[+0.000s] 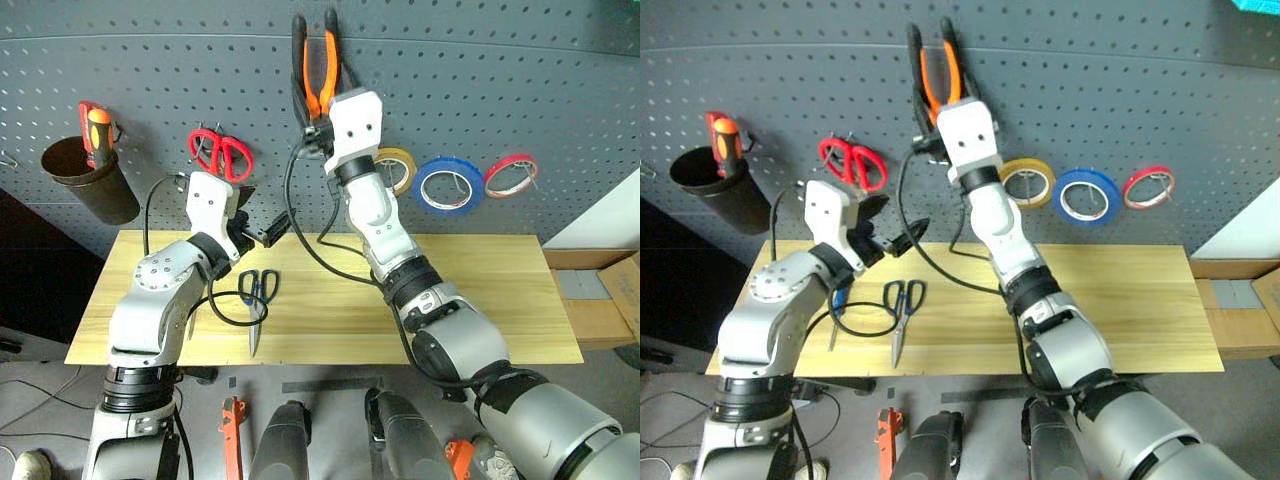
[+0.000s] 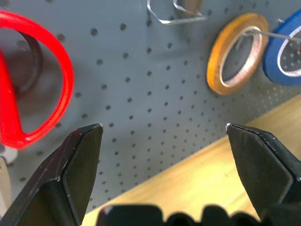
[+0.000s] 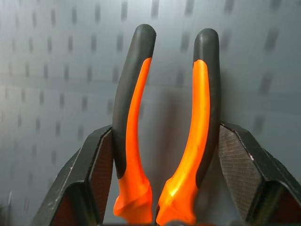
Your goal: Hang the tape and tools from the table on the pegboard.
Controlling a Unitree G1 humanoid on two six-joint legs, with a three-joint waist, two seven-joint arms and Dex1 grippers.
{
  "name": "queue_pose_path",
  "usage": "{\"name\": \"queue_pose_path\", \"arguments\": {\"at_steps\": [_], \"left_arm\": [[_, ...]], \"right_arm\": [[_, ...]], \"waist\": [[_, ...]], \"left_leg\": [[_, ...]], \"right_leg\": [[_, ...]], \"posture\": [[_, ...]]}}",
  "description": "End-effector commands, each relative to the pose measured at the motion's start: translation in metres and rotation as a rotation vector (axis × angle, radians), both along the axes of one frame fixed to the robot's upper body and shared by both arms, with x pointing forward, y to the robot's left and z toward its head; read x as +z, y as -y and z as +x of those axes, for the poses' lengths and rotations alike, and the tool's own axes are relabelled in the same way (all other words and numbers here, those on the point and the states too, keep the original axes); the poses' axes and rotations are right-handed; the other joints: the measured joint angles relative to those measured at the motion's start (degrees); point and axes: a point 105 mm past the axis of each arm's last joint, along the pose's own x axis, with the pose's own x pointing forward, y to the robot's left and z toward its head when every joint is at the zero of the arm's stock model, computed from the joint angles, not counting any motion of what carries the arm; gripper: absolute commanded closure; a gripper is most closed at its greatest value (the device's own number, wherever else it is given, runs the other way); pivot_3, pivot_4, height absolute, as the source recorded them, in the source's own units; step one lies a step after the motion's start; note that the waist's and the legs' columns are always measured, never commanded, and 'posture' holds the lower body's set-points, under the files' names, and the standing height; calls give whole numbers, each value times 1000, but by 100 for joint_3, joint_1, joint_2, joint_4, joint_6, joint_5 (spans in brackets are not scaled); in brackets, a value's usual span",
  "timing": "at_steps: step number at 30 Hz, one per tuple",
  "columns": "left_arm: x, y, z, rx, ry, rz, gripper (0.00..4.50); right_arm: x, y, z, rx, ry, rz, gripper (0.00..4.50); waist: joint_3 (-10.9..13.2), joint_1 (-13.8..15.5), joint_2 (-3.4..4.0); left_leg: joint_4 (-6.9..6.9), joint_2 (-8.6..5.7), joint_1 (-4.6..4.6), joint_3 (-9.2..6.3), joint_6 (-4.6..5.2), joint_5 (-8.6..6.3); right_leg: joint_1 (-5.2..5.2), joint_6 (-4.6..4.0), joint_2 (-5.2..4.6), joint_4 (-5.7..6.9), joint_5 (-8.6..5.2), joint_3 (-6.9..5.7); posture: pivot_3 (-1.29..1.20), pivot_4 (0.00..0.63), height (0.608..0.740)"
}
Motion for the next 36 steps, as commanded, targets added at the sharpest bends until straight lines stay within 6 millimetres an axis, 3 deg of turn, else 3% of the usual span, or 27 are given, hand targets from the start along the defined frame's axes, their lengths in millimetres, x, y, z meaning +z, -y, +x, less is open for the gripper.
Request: {"name": "queue_pose_path", "arguments": {"at_steps": [1,4,9,14,18,22,27,32,36], "left_arm": [[12,-6,-9,5,37,6,0],[11,-7,-10,6,29,9,0],[11,-7,-8,8,29,5,0],[10,-2,-5,-2,35,-5,0],[9,-1,-3,2,36,-23,0],[1,-1,-6,23,20,-55,0],[-25,3,-24,38,-43,-81,0],[-53,6,-45,68,-119,-104,0],[-77,3,-50,150,-177,-99,0]], "right_arm": [[-15,-9,1,10,-52,7,1722],[-48,-9,9,2,-168,-30,1722],[-53,4,17,-70,-176,-95,1722],[-49,27,22,-142,-150,-106,126],[-43,44,19,-142,-125,-97,39],[-38,63,-1,-74,-92,-142,39],[-43,74,-46,90,-116,-263,39],[-62,67,-85,327,-239,-368,39],[-87,72,-100,399,-312,-494,39]], "waist": [[27,15,1],[58,38,2],[58,46,2],[57,70,0],[57,86,0],[48,112,-2],[14,85,-2],[-34,-24,-5],[-94,-23,-9]], "left_leg": [[-2,0,-1,-2,0,0],[1,-2,0,-3,0,0],[2,-2,15,-6,0,1],[2,-2,11,-10,-9,6],[8,-4,1,-9,-23,15],[9,-4,0,-12,-25,21],[2,0,-7,-14,-29,16],[1,3,-9,-8,-31,10],[6,-1,1,-7,-31,11]], "right_leg": [[0,-2,0,-1,-1,-2],[2,-1,-1,1,-1,-3],[14,-1,2,5,-2,-5],[14,-5,2,6,-5,-10],[10,-2,-1,1,-2,-7],[12,2,0,1,0,-16],[9,3,-6,-8,1,-13],[3,3,-7,-9,1,-9],[15,4,-3,-9,0,-12]], "posture": [[213,321,740],[211,325,740],[192,318,740],[169,296,740],[143,273,740],[96,230,740],[64,197,740],[50,174,740],[50,175,740]]}}
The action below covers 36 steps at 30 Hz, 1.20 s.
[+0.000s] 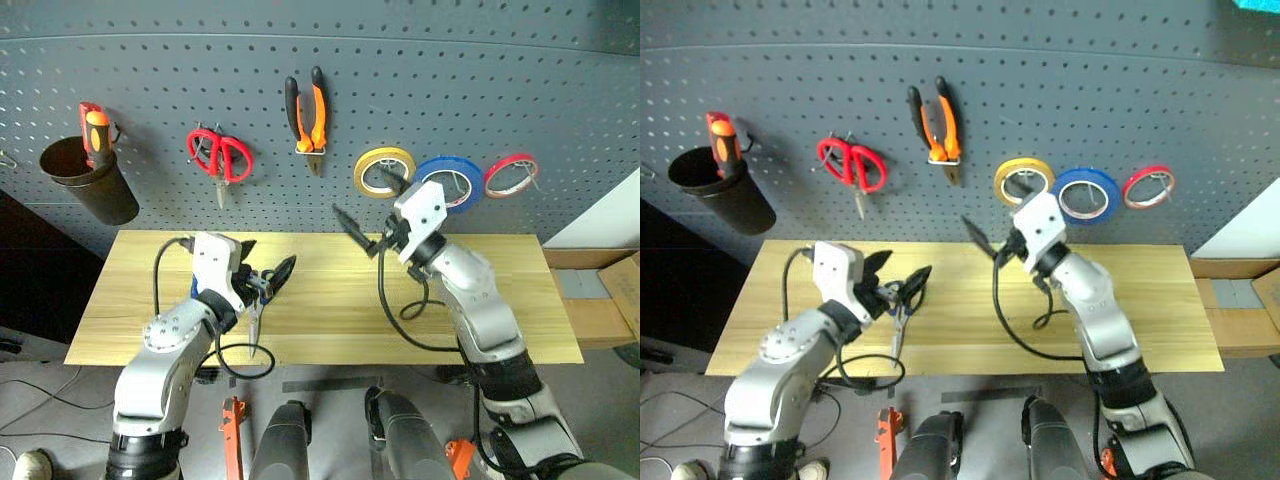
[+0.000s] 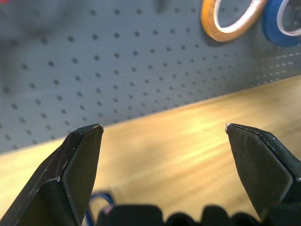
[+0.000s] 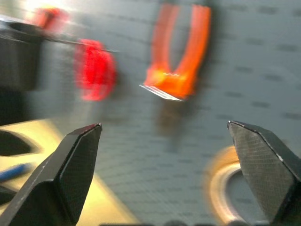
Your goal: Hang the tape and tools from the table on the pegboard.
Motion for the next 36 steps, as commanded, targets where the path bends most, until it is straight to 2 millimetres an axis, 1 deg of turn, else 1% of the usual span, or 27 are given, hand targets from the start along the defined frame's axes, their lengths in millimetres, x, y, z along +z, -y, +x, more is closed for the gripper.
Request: {"name": "queue_pose_path", "arguments": {"at_steps": [1,2,3,5,7,10,12,14,16,20,24,25,27,33,36], "left_arm": [[-9,-4,-2,92,-7,24,0],[-16,-9,-1,130,-27,36,0],[-27,-16,1,182,-60,67,0],[-49,-28,4,286,-125,131,0],[-66,-35,5,351,-172,178,0],[-88,-33,7,392,-243,170,0],[-108,-30,4,394,-314,170,0],[-122,-34,-1,430,-365,178,0],[-129,-39,-5,457,-394,187,0],[-144,-40,-10,465,-453,183,0],[-150,-41,-9,475,-484,167,0],[-150,-41,-8,469,-485,169,183],[-149,-40,-5,455,-484,167,581],[-143,-43,4,447,-460,173,2717],[-141,-45,5,448,-453,178,3698]], "right_arm": [[-14,4,-21,102,-21,-93,39],[-21,4,-26,130,-30,-124,39],[-29,4,-31,164,-39,-157,39],[-48,3,-44,247,-64,-230,39],[-63,2,-48,281,-93,-258,39],[-87,2,-50,322,-120,-308,39],[-103,-3,-53,360,-157,-340,39],[-115,-6,-57,398,-181,-365,39],[-121,-7,-59,422,-189,-381,39],[-128,-6,-57,421,-205,-396,39],[-128,-3,-52,395,-231,-377,39],[-128,-1,-50,389,-234,-375,12],[-128,1,-48,378,-245,-372,0],[-129,3,-44,351,-262,-362,0],[-129,2,-42,344,-266,-355,0]], "waist": [[-20,14,0],[-21,17,-3],[-22,16,-3],[-23,2,-5],[-23,-12,-5],[-26,-38,-9],[-24,-40,-11],[-23,-50,-12],[-17,-78,-16],[-10,-124,-17],[0,-139,-10],[1,-149,-9],[3,-162,-7],[7,-171,-7],[10,-171,-7]], "left_leg": [[4,-1,1,4,2,2],[11,-6,6,8,7,6],[13,-10,16,12,15,11],[14,-16,23,30,36,23],[13,-14,39,46,45,29],[13,-12,58,63,46,29],[13,-11,62,64,46,29],[13,-11,63,69,46,29],[10,-9,63,73,47,28],[9,-8,63,70,47,28],[9,-10,93,73,47,28],[9,-10,96,74,47,28],[9,-10,99,78,47,28],[3,-8,98,81,46,27],[0,-8,98,80,46,27]], "right_leg": [[3,2,3,-1,0,1],[17,8,4,-2,2,-2],[30,41,12,-4,-13,-7],[34,54,21,-4,-2,-6],[43,55,23,-3,4,-2],[54,66,28,-2,12,10],[56,68,28,-3,13,12],[55,68,28,-3,13,16],[53,67,28,-4,12,21],[53,67,24,-4,11,22],[77,66,24,-3,10,24],[78,44,25,-3,-3,25],[79,42,26,-2,-5,27],[77,59,29,-4,4,28],[76,60,28,-5,4,28]], "posture": [[49,178,740],[46,180,740],[45,183,740],[44,188,740],[35,200,740],[37,212,740],[23,240,740],[12,251,740],[7,260,740],[-8,282,740],[-18,293,740],[-20,295,740],[-21,295,740],[-19,294,740],[-13,290,740]]}}
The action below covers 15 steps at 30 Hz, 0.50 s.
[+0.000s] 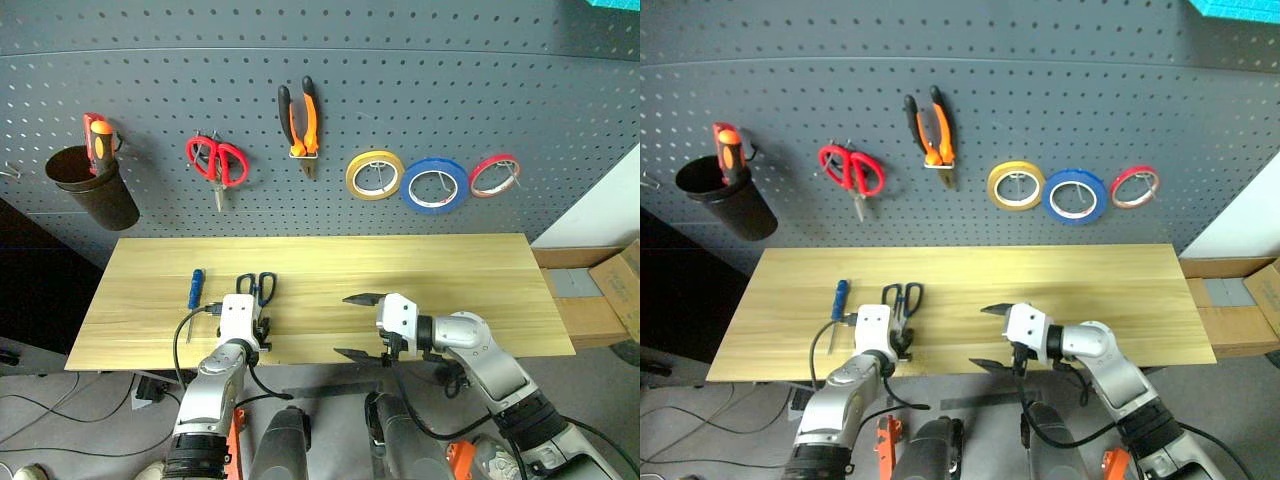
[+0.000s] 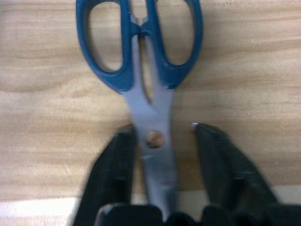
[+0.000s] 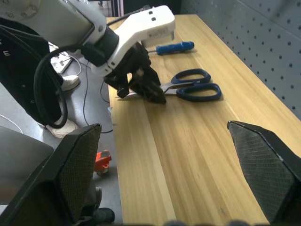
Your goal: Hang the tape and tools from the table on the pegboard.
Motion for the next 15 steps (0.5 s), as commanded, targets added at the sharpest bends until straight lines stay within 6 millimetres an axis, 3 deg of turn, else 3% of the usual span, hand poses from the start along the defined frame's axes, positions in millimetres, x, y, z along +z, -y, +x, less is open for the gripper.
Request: {"name": "queue_pose_path", "arguments": {"at_steps": [1,8,13,15], "left_arm": [[-5,-9,-3,11,-22,18,3982],[11,-1,-15,-75,40,51,3993],[44,7,-43,-212,181,168,3993],[66,12,-54,-258,293,198,3993]], "right_arm": [[9,-2,5,-15,20,34,0],[18,3,5,-11,35,63,0],[48,8,-1,-41,46,175,0],[60,11,0,-86,67,221,0]], "waist": [[0,1,0],[-1,-7,-1],[-6,28,-7],[-11,44,-6]], "left_leg": [[0,0,0,-1,0,0],[-3,1,-1,0,-1,-1],[-14,5,-26,-29,-7,-5],[-16,7,-33,-42,-9,-6]], "right_leg": [[0,0,0,-1,0,-1],[-2,0,0,-3,0,0],[-23,-1,-23,-8,-6,5],[-26,-7,-27,-8,-10,5]], "posture": [[-8,287,740],[30,248,740],[65,202,740],[82,181,740]]}}
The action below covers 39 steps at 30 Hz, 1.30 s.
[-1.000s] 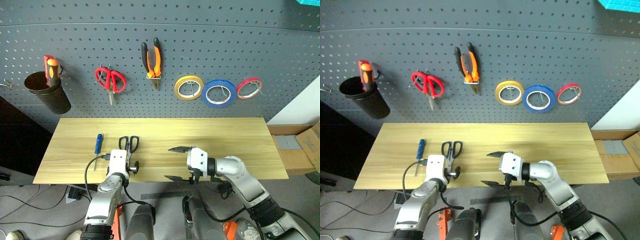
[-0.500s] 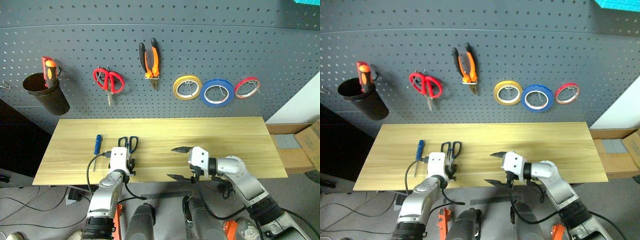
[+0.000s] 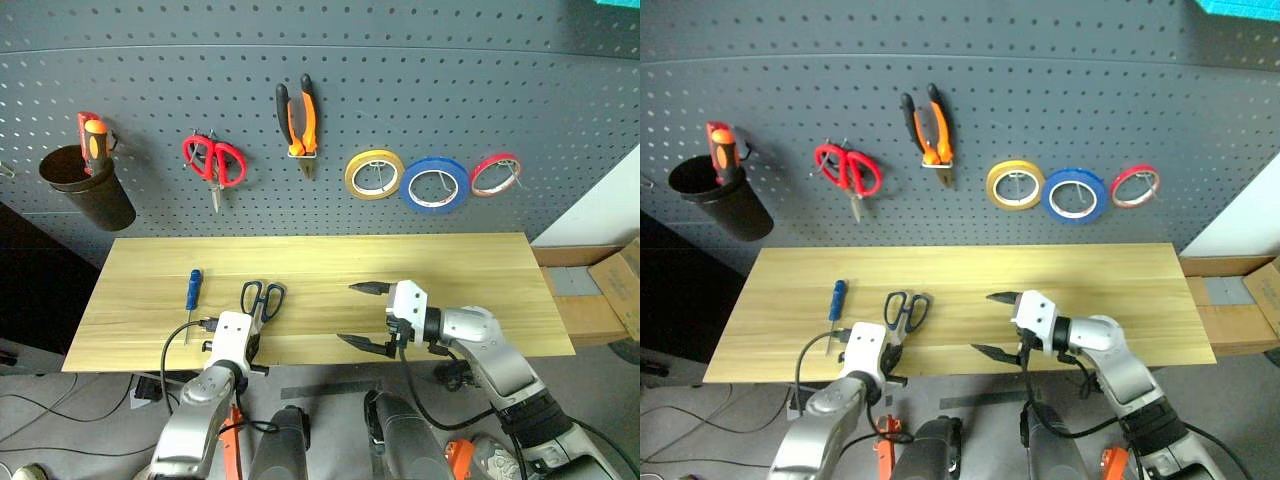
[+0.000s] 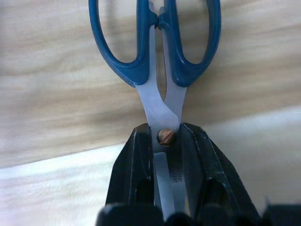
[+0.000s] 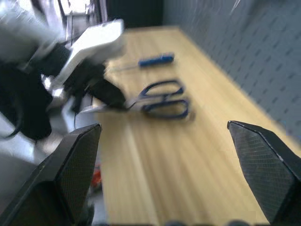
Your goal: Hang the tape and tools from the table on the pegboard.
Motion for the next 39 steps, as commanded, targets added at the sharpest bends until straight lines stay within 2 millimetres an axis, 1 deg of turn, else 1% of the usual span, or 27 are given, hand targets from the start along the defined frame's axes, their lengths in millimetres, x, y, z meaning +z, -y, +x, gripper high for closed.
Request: {"name": "queue_pose_path", "arguments": {"at_steps": [1,4,7,9,11,13,16,19,21,26,31,36,38,39], "left_arm": [[65,17,-8,-123,297,42,3993],[100,17,-14,-160,448,111,3993],[130,11,-12,-153,574,196,3993],[146,6,-7,-139,639,238,3993],[159,-1,4,-104,689,250,3993],[164,-4,15,-95,709,245,3993],[166,-8,31,-81,715,233,3993],[164,-13,48,-42,693,206,3993],[161,-13,56,-26,672,166,3993],[145,-4,68,-65,580,57,3993],[142,1,80,-60,540,-5,3993],[137,2,85,-51,511,-44,3993],[137,2,87,-44,506,-51,3262],[136,1,88,-40,502,-57,3057]], "right_arm": [[33,4,-4,-51,55,112,0],[49,5,-9,-75,36,202,0],[65,3,-13,-74,29,280,0],[72,0,-10,-85,41,309,0],[77,-4,-4,-97,56,328,0],[81,-7,1,-103,70,339,0],[85,-10,8,-108,84,347,0],[87,-11,15,-126,97,349,0],[87,-9,18,-139,100,348,0],[87,-4,21,-175,101,346,0],[88,-1,21,-194,102,344,0],[90,2,22,-211,111,341,0],[91,3,23,-216,112,338,0],[91,3,22,-217,112,337,0]], "waist": [[-19,25,-2],[-57,108,-2],[-181,164,1],[-283,188,-2],[-372,209,-2],[-444,245,-8],[-554,282,-15],[-629,293,-30],[-659,299,-38],[-741,296,-40],[-761,290,-41],[-771,280,-42],[-772,278,-43],[-772,278,-43]], "left_leg": [[-1,0,-3,-7,-1,0],[-1,-1,-12,-14,-1,0],[1,-1,-20,3,-1,1],[0,-2,-22,9,-1,1],[-2,-7,-15,18,-1,1],[2,-10,-7,28,0,1],[13,-14,33,38,0,1],[12,-14,42,45,1,1],[15,-16,43,50,1,1],[14,-13,45,56,1,1],[15,-9,59,66,2,2],[15,0,84,84,2,2],[15,1,87,88,2,2],[15,1,87,89,2,2]], "right_leg": [[-2,-2,-2,1,-1,-2],[-6,-5,-3,-2,-3,-6],[-11,-5,3,-1,-3,-16],[-11,-6,10,-3,-3,-20],[-8,-5,25,-2,-3,-32],[-3,1,27,-1,2,-29],[33,1,34,-3,4,-25],[38,0,37,-1,5,-20],[38,-2,47,1,11,-16],[35,-2,56,4,15,-7],[41,-18,68,9,27,2],[55,-19,81,11,30,18],[56,-19,83,13,30,22],[56,-19,83,13,31,24]], "posture": [[87,175,740],[121,140,740],[143,115,740],[150,95,740],[154,76,740],[156,68,740],[149,56,740],[142,50,740],[137,49,740],[123,47,740],[104,47,740],[89,49,740],[86,51,740],[83,54,740]]}}
